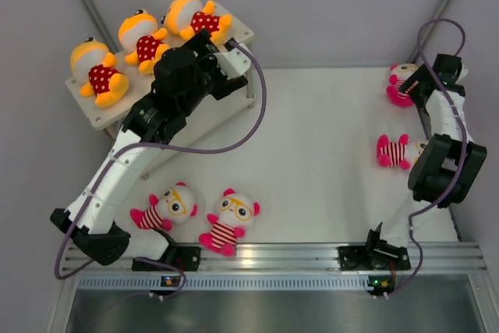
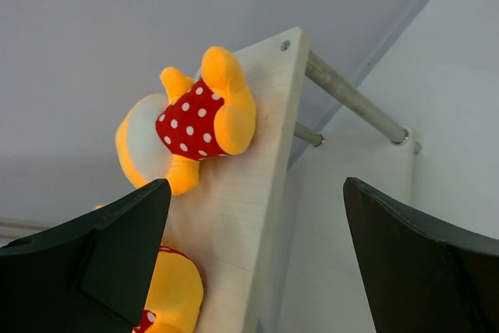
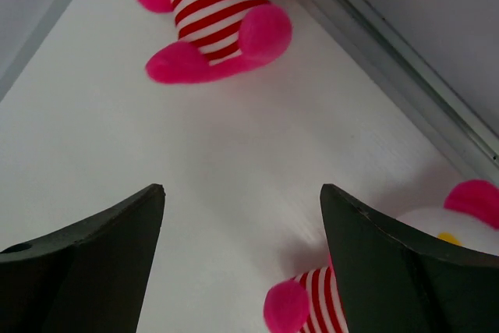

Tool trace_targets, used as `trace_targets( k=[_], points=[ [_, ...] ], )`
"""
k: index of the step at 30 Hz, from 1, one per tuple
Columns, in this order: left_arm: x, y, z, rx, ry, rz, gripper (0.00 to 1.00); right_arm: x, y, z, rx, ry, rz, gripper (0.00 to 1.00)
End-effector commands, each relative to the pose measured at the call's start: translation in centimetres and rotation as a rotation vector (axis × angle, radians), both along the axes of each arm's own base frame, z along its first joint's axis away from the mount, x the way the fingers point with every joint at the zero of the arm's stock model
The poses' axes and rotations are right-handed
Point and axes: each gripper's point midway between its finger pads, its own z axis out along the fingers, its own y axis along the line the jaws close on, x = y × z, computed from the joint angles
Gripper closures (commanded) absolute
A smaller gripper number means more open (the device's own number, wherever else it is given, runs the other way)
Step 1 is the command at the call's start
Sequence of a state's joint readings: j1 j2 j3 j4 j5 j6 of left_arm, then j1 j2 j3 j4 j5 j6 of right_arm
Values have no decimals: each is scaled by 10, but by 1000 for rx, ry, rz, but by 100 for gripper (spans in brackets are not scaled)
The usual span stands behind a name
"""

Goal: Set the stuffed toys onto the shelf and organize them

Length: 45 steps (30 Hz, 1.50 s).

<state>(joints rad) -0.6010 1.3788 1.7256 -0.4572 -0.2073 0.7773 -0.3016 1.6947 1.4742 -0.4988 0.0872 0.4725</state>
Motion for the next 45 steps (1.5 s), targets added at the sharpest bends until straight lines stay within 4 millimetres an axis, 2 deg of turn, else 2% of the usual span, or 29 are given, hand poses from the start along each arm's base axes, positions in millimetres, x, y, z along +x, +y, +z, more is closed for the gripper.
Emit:
trace_targets(
  k=[1,2,3,4,5,6,7,9,12,14,20,23,24,26,27,28,31,33,34,35,36,37,38,39,40,41,42,44,45],
  points=[
    [-43,9,-21,-35,140,-18,2,40,-36,20,-33,-76,36,19],
    [-59,8,-26,-72,178,-58,2,50,-45,-1,-32,-45,30,19],
    [-67,9,-37,-75,216,-72,2,61,-55,8,-54,-70,15,18],
    [-75,9,-67,-46,294,-83,2,68,-64,-13,-41,-34,3,19],
    [-88,11,-72,-62,310,-113,2,73,-71,-19,-44,-27,-8,19],
    [-94,12,-84,-53,335,-126,2,82,-81,-9,-66,-47,-27,18],
    [-100,13,-112,-20,386,-133,2,87,-87,-28,-58,-20,-35,18],
    [-112,16,-131,-7,417,-160,2,104,-92,-34,-57,-50,-13,17],
    [-114,15,-143,-28,455,-148,2,117,-94,-40,-37,-82,-7,19],
    [-112,12,-150,-35,484,-138,2,121,-95,-56,-13,-78,-21,20],
    [-109,7,-172,-26,548,-129,2,123,-96,-86,36,-56,-54,24],
    [-107,6,-173,-19,551,-129,2,125,-89,-97,74,-58,-39,37],
    [-107,6,-169,-25,542,-131,2,124,-88,-102,80,-53,-40,56],
    [-105,7,-165,-21,529,-128,2,126,-91,-95,63,-81,-44,74],
    [-105,8,-164,-15,523,-125,2,124,-92,-96,53,-77,-45,91],
    [-105,10,-162,-5,511,-121,2,123,-93,-89,33,-82,-37,100],
    [-108,25,-178,67,506,-94,2,119,-88,-62,7,-106,1,100],
    [-111,38,-204,127,535,-51,2,110,-72,-54,18,-125,34,100],
    [-115,42,-207,126,535,-42,2,104,-63,-14,-11,-196,52,100],
    [-119,45,-219,135,558,-37,2,95,-51,-17,-11,-205,74,100],
    [-122,44,-222,123,568,-47,2,88,-30,22,-36,-266,112,100],
    [-127,44,-221,110,562,-57,2,80,-17,33,-46,-276,140,100],
    [-130,45,-223,104,566,-65,2,67,1,26,-30,-246,169,100],
    [-132,43,-222,95,568,-80,2,61,30,34,-30,-249,217,100],
    [-134,44,-218,87,553,-87,2,46,49,66,-59,-305,253,100],
    [-135,44,-216,83,546,-88,2,31,65,57,-63,-280,272,100],
    [-136,46,-213,81,535,-89,2,17,106,84,-76,-338,348,100],
    [-137,51,-207,78,507,-77,2,-4,148,80,-65,-330,439,100],
    [-139,53,-205,74,499,-75,2,-20,196,92,-50,-358,552,100]
  ],
)
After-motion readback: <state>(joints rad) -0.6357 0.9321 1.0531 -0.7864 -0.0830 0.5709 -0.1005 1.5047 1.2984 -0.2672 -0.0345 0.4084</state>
